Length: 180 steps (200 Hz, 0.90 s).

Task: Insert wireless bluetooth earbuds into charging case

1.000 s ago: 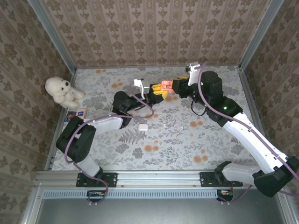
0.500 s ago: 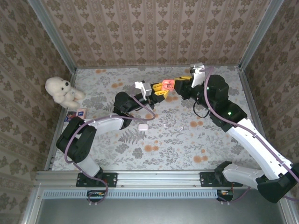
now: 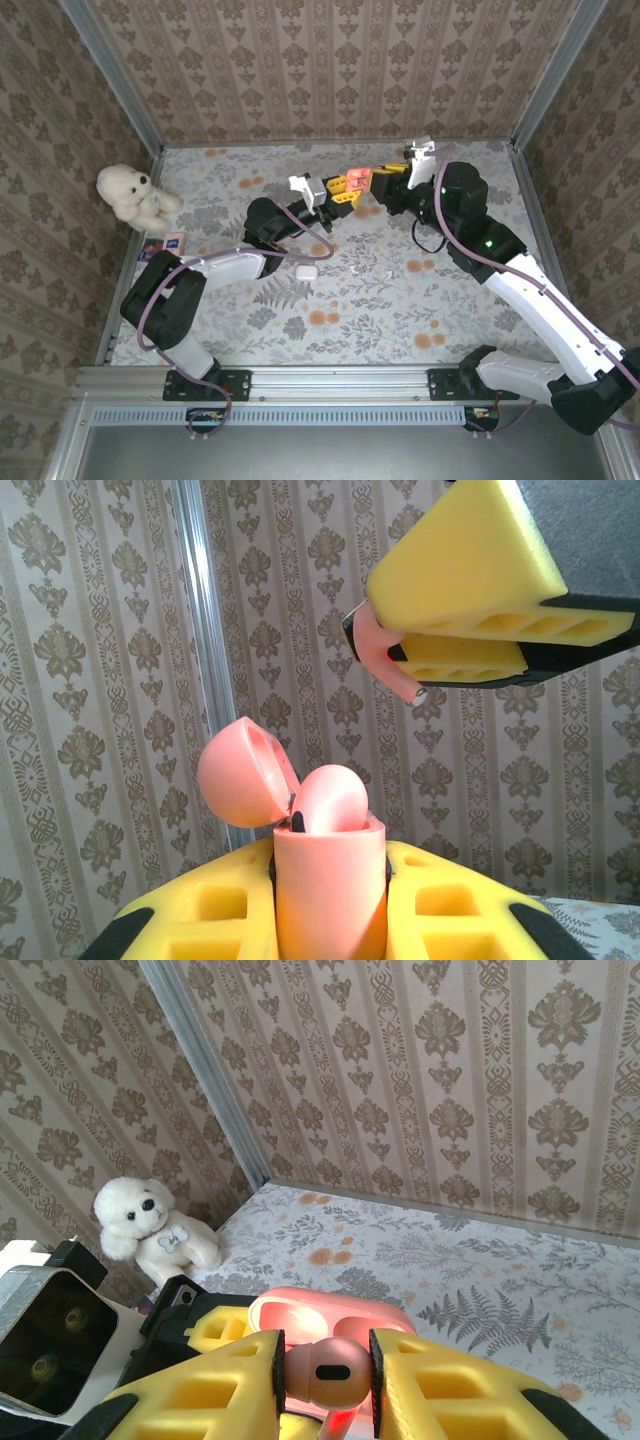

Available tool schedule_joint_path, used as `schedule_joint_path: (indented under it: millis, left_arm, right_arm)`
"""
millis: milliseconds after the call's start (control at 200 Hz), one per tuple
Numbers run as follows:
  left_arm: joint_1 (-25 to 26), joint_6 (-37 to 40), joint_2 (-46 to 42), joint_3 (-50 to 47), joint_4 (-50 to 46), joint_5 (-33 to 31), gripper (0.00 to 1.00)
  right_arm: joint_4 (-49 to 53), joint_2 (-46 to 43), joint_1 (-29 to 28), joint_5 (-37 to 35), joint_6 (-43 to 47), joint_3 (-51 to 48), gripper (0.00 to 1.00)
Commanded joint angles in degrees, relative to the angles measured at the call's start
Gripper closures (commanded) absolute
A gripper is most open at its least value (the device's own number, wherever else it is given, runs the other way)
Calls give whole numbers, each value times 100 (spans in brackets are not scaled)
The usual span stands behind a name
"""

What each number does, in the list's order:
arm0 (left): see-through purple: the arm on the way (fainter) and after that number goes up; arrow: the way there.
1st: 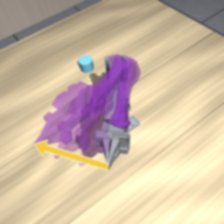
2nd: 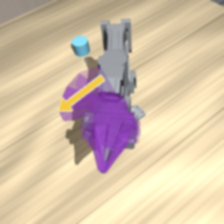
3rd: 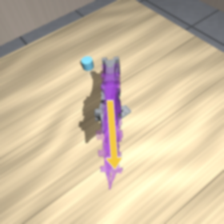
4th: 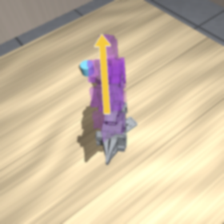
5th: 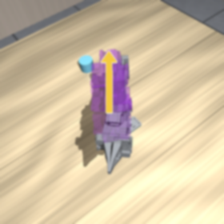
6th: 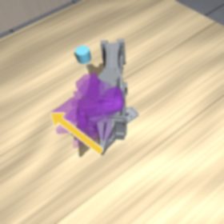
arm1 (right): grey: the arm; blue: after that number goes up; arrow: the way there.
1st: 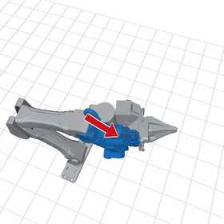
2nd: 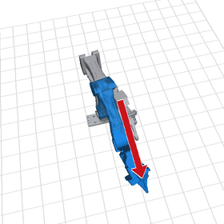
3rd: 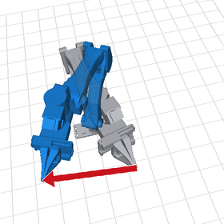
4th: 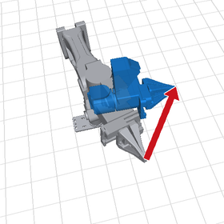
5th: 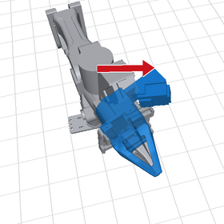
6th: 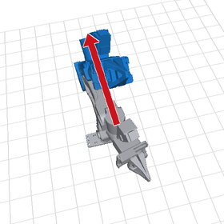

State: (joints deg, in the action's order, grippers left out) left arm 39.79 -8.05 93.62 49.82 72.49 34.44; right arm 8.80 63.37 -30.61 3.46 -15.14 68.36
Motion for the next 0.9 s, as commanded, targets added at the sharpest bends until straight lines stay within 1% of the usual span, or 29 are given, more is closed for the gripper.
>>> schedule_joint_path:
  millis: [0,460,895]
  left_arm:
    - [60,78,-204,36,202,-52,100]
    - [63,63,-244,13,200,-101,100]
    - [63,41,-288,19,200,-161,100]
  right_arm:
    - [-274,47,-33,70,11,-15,71]
    - [-340,227,-51,115,-66,-30,72]
    - [-339,315,-50,-16,-51,-138,72]
